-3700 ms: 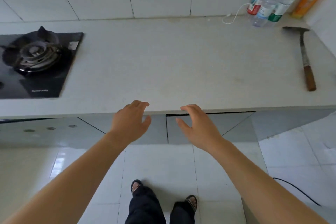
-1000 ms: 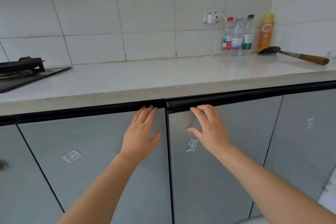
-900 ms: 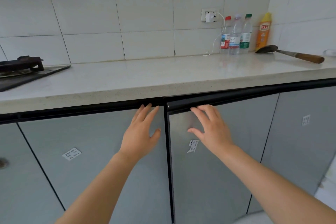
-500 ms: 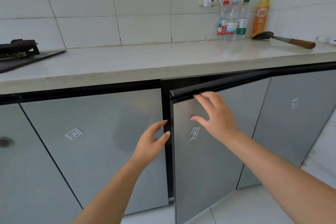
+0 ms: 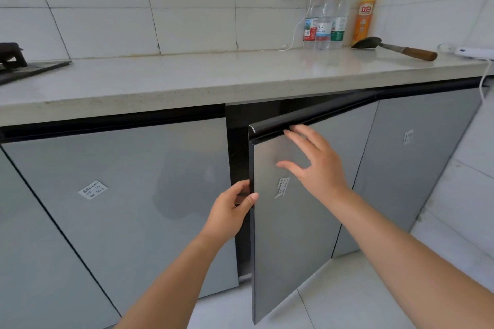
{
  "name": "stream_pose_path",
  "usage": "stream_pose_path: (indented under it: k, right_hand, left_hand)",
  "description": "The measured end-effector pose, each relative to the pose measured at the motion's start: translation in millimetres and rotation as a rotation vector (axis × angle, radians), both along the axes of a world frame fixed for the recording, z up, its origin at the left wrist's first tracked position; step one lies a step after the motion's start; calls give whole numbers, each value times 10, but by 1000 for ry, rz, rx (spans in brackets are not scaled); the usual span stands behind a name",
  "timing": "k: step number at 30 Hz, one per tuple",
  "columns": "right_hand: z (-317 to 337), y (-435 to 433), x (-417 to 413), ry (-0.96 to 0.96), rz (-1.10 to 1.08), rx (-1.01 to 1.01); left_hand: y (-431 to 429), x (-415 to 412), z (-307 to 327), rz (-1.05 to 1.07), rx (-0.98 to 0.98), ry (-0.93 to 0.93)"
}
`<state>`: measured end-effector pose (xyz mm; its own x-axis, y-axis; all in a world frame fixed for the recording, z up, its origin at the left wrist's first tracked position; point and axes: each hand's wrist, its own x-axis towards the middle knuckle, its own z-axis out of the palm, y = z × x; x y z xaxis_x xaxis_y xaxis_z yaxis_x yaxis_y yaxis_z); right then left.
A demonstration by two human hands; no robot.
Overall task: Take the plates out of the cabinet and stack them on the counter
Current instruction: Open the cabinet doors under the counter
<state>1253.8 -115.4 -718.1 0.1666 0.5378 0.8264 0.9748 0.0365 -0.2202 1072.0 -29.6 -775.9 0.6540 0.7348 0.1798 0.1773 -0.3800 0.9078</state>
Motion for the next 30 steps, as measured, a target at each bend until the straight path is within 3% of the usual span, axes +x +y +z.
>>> stream_pose_path:
  k: [6, 11, 18, 30]
  right_hand:
    - [172, -173, -199, 288, 81, 198]
    - [425, -81, -327, 227, 72, 55]
    - [453, -139, -496, 312, 29, -24]
    - [381, -823, -452, 323, 23, 86]
  left_hand:
    - [6, -12, 7, -10, 21, 7]
    - [40, -19, 19, -30, 28, 23]
    - [-55, -41, 51, -82, 58, 25]
    - [-647, 99, 50, -268, 107, -25]
